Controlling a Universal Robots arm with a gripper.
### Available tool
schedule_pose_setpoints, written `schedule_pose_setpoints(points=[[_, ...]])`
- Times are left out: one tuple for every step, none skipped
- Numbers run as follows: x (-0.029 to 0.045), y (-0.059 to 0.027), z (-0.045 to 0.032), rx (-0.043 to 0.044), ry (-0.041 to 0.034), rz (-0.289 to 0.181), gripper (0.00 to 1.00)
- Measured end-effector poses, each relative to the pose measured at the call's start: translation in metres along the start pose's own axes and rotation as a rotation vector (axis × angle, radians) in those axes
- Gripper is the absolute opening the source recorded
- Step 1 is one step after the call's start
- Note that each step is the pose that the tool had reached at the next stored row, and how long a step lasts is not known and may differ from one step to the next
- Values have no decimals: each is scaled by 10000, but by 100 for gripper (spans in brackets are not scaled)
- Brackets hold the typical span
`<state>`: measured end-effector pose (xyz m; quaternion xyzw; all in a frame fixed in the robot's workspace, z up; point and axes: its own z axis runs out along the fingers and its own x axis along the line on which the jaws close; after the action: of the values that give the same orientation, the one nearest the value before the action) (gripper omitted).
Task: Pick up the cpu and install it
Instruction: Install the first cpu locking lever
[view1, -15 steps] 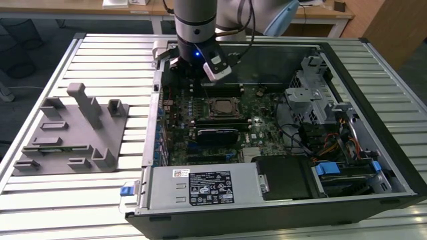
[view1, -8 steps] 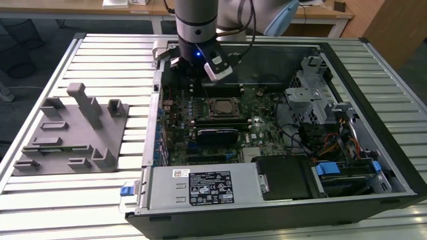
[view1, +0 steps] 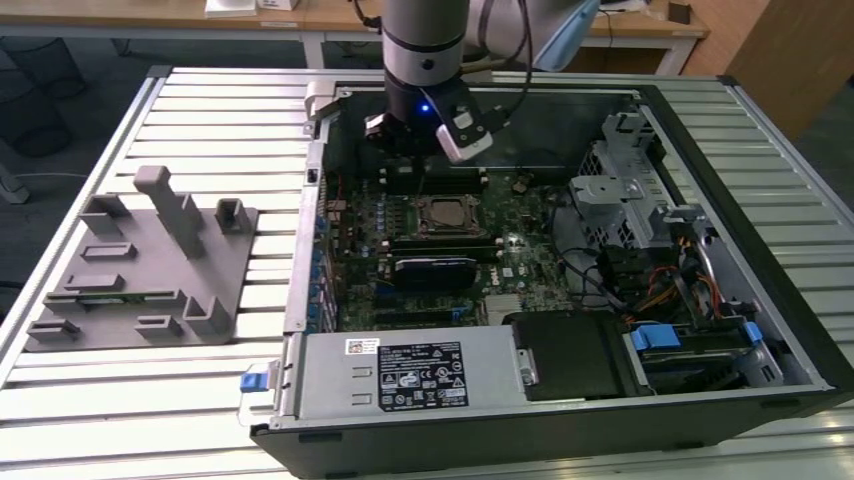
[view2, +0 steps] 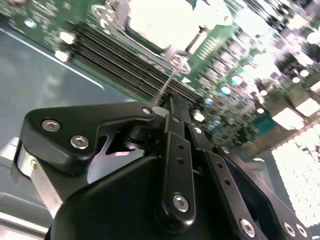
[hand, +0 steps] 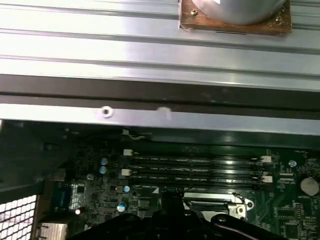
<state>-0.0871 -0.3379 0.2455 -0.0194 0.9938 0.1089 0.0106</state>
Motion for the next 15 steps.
schedule_pose_setpoints(points=[[-36,-1,1,-1,0,1,11],[-68,-3,1,-1,1,2,11],[-91,-4,2,0,1,1,11],[-95,-4,1,0,2,0,11],[-95,-4,1,0,1,2,11],[-96,-4,1,0,1,2,11],[-97,-4,2,0,0,1,11],[-97,-4,2,1,-17,-2,11],[-97,-4,2,14,-93,-18,11],[-97,-4,4,55,-221,-31,11],[-97,-4,6,102,-354,-29,11],[-97,-5,8,138,-463,-11,11],[-96,-6,9,163,-549,23,11],[-96,-7,14,170,-618,79,11],[-97,-8,20,175,-670,149,11]])
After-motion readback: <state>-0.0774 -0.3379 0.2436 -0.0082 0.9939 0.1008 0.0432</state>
